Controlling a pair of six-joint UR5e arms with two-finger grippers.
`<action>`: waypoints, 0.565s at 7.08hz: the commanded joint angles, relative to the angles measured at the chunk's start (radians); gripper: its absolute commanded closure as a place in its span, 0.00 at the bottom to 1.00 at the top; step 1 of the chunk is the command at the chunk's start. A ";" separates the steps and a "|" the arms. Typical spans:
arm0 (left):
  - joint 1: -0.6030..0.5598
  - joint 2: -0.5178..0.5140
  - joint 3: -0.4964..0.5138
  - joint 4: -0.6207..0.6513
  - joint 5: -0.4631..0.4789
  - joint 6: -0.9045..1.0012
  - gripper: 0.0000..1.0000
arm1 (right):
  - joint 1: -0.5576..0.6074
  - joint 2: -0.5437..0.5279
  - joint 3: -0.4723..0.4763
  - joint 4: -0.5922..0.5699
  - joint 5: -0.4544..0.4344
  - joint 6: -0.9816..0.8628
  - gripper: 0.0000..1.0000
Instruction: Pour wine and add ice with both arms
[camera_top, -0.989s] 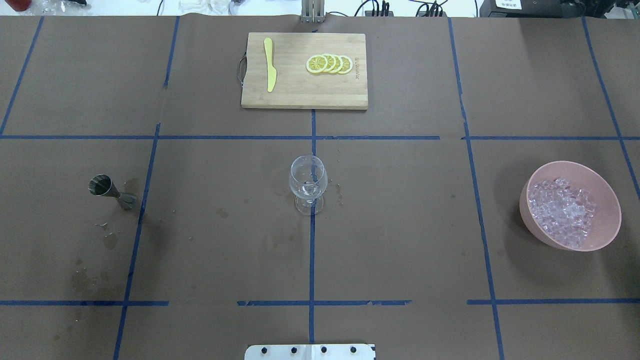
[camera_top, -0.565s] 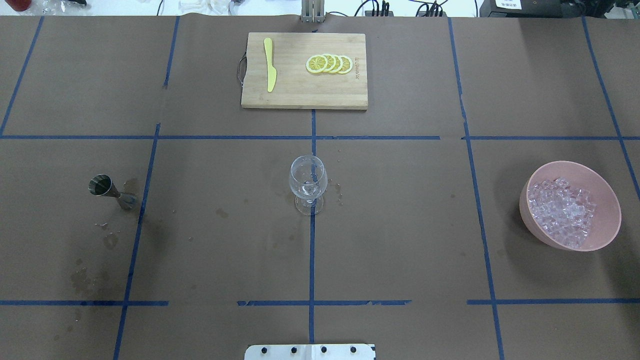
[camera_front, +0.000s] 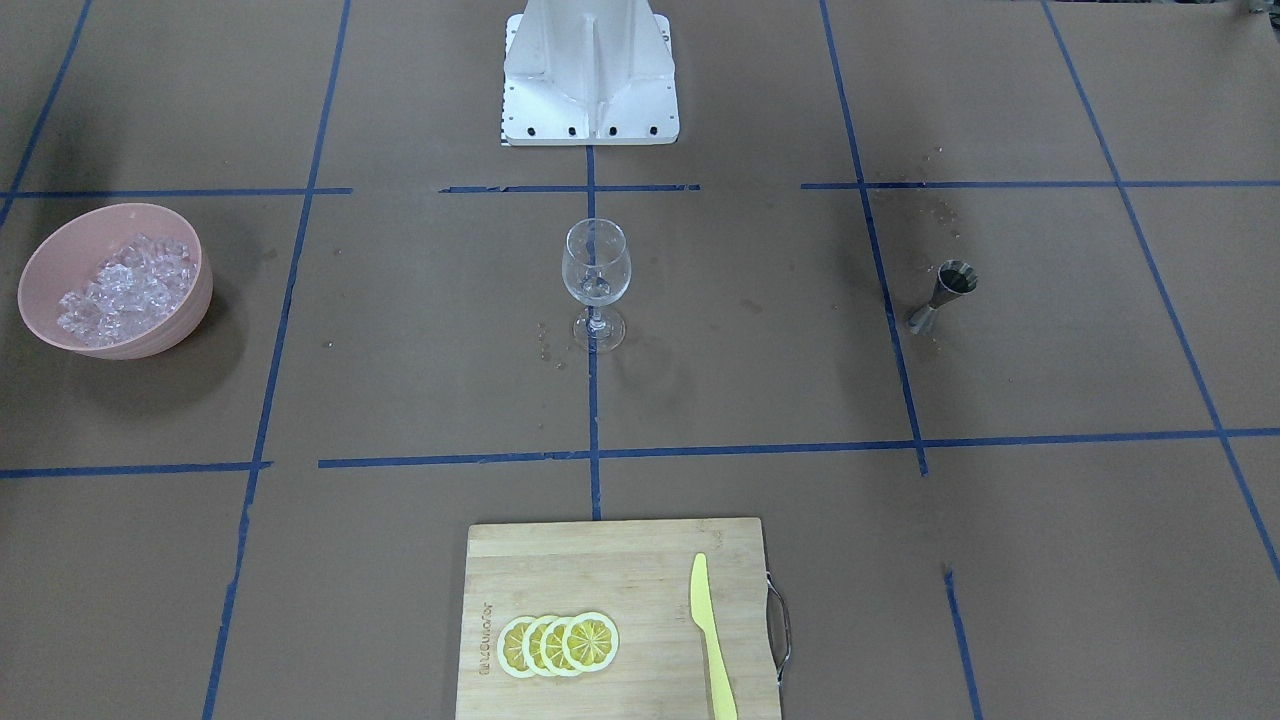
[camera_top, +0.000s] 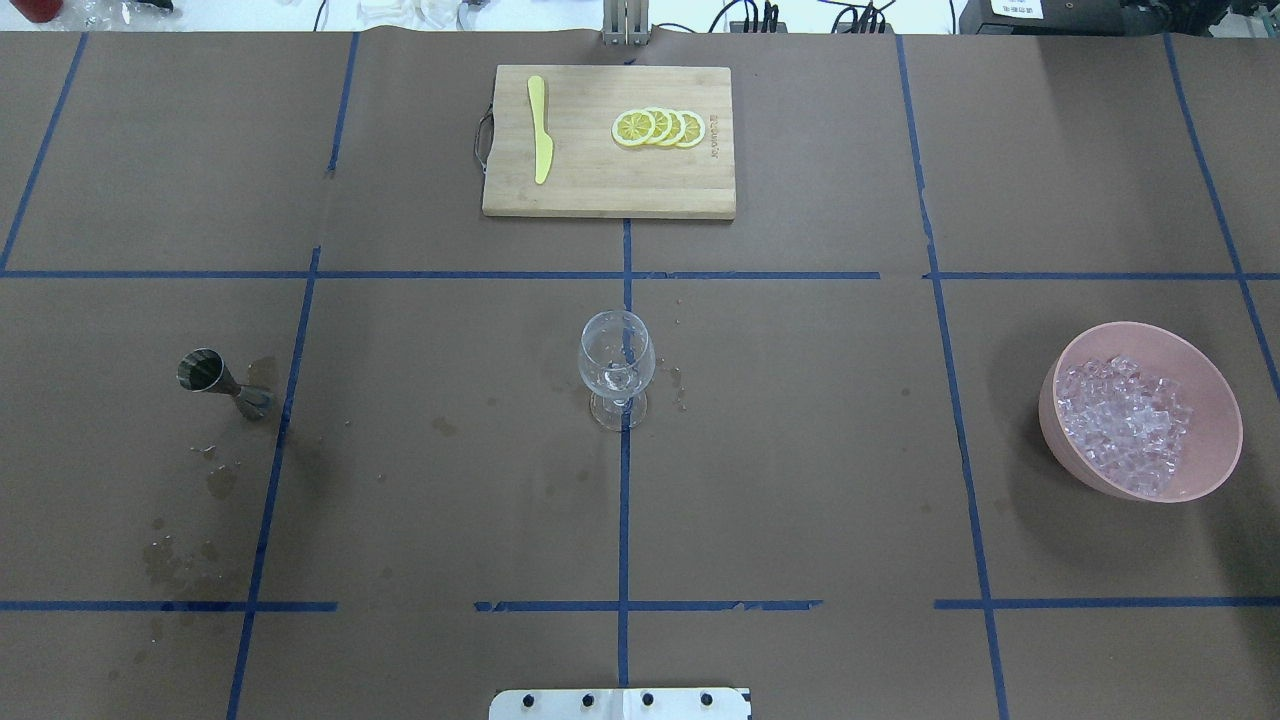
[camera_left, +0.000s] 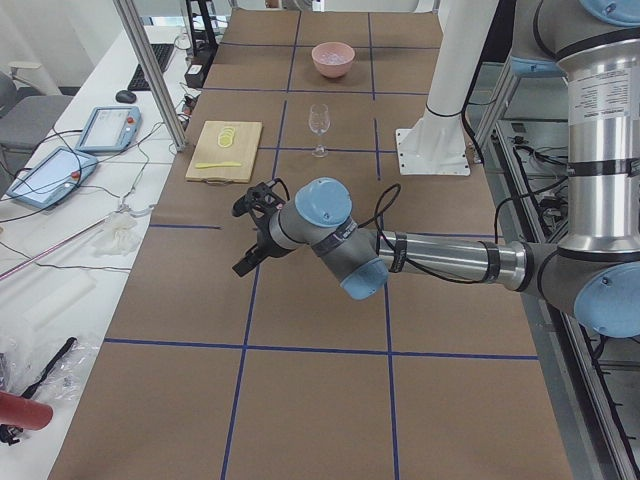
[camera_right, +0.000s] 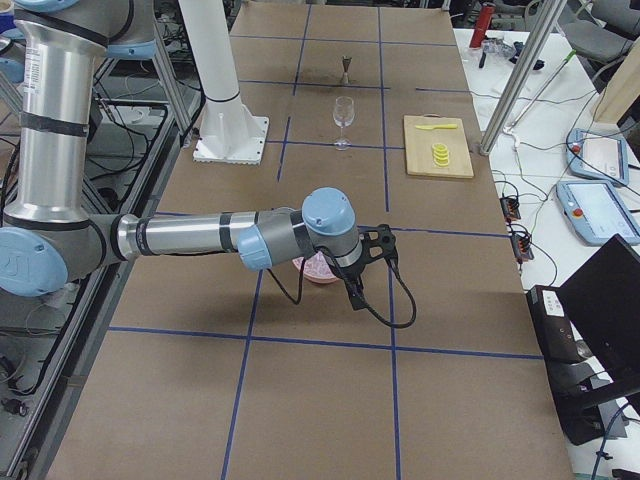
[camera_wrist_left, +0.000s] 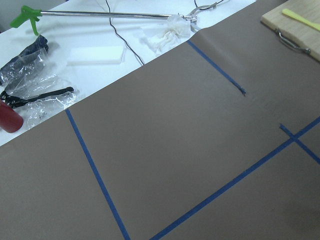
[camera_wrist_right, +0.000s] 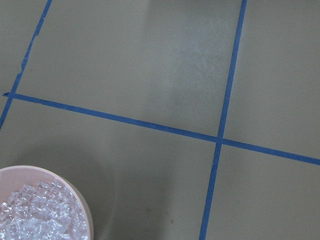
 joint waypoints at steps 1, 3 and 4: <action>0.145 -0.026 -0.100 -0.028 0.084 -0.193 0.00 | -0.019 0.024 0.019 0.008 -0.002 0.002 0.00; 0.326 -0.026 -0.200 -0.074 0.256 -0.454 0.00 | -0.038 0.024 0.019 0.095 -0.002 0.020 0.03; 0.406 -0.010 -0.204 -0.147 0.344 -0.537 0.00 | -0.058 0.015 0.019 0.139 -0.002 0.061 0.02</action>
